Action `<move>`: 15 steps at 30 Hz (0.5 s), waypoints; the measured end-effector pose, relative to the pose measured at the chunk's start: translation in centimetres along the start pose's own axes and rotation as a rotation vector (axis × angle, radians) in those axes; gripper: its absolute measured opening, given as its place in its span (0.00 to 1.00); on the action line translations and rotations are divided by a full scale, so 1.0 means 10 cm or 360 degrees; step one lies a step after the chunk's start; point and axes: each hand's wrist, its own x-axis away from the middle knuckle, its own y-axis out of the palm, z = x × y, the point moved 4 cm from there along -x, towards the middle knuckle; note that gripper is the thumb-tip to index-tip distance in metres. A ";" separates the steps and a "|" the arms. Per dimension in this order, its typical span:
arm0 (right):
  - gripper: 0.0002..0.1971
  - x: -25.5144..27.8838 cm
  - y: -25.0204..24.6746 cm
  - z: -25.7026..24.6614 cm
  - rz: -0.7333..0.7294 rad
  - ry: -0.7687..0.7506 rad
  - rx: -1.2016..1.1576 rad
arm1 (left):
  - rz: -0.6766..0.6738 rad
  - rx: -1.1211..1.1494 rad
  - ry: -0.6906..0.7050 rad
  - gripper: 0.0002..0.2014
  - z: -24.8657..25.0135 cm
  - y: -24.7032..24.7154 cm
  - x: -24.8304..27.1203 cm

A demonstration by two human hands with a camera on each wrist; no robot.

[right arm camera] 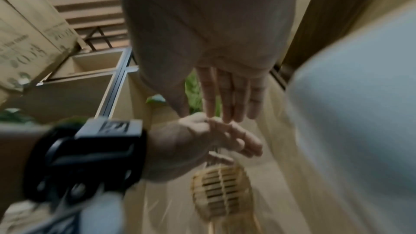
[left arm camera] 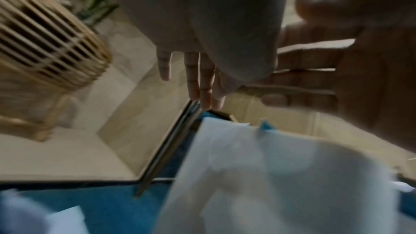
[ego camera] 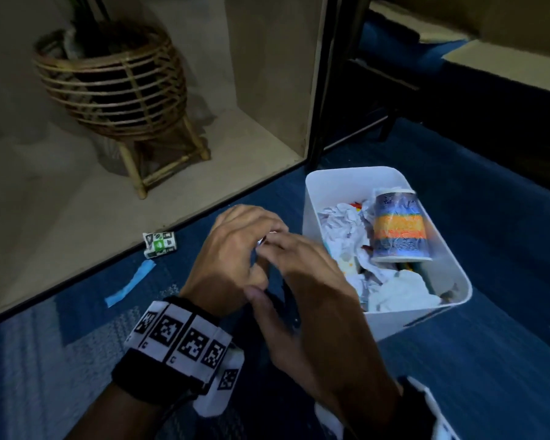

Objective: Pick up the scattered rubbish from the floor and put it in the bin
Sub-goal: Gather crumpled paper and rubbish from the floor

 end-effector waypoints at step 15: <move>0.18 -0.26 1.88 1.39 -0.0560 0.0504 0.0493 | -0.0452 -0.0254 -0.1109 0.20 -2.13 0.65 0.61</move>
